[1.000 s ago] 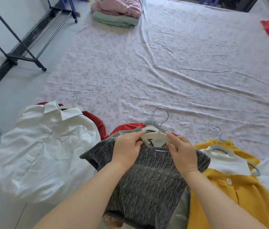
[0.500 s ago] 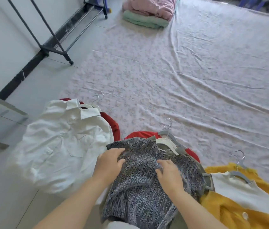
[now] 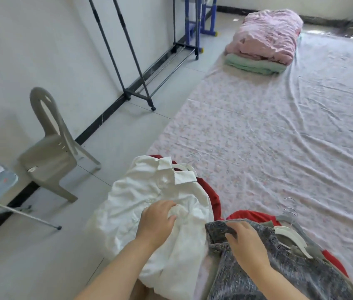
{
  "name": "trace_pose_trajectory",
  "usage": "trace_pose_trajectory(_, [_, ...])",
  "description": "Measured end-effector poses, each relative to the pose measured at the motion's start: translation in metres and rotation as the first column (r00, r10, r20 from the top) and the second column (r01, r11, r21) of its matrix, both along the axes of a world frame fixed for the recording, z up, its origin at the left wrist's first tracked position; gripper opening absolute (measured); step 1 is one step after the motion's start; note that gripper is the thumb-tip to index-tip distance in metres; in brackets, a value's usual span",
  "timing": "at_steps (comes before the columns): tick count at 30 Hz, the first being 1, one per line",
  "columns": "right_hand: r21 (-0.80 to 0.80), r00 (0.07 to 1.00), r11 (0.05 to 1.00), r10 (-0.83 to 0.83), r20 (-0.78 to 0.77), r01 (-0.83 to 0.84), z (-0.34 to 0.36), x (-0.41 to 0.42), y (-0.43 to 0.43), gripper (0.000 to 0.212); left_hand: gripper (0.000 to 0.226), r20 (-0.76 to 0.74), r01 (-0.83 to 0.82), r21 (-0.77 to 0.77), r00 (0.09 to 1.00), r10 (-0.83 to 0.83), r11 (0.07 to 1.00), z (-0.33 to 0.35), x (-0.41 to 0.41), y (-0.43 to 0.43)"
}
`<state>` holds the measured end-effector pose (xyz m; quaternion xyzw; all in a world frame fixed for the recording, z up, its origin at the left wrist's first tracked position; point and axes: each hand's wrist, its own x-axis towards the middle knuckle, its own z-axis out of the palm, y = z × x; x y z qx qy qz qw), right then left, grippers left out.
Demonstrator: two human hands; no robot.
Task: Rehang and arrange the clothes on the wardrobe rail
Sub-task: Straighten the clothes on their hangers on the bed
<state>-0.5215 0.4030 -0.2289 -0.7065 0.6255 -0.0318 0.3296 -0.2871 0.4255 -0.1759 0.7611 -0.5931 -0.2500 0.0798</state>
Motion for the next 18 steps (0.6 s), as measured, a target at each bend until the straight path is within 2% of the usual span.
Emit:
trace_pose_trajectory(11, [0.072, 0.977, 0.975, -0.205, -0.063, 0.21, -0.049, 0.184, -0.084, 0.031, 0.029, -0.1, 0.193, 0.022, 0.977, -0.19, 0.981, -0.042, 0.168, -0.091])
trace_pose_trajectory(18, [0.065, 0.955, 0.966, -0.235, -0.18, 0.249, -0.103, 0.232, -0.158, 0.034, 0.027, -0.169, 0.203, 0.023, 0.966, -0.196, 0.979, -0.097, 0.212, -0.124])
